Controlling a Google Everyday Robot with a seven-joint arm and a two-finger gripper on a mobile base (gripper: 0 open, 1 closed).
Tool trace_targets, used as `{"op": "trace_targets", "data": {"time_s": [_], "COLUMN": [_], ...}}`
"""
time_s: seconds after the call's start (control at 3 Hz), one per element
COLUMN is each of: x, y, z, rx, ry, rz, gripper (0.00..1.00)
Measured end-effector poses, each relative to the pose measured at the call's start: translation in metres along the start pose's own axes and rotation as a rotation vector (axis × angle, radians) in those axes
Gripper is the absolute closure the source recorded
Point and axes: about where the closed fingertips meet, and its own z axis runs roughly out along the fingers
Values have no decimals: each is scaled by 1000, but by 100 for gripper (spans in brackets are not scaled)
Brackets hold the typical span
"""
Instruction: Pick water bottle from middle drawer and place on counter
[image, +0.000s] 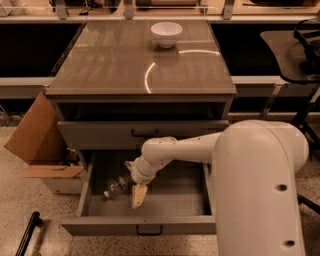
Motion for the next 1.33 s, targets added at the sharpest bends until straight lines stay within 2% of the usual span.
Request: {"op": "trace_targets", "data": {"time_s": [0.33,1.0,1.33], "x": [6,18,25], "y": [-8,-21,-28], "z": [18,52,67], "rx": [-3,27,26], "ry": [28,74,99], "rz": [-10,27,45], "gripper": [0,0,0]}}
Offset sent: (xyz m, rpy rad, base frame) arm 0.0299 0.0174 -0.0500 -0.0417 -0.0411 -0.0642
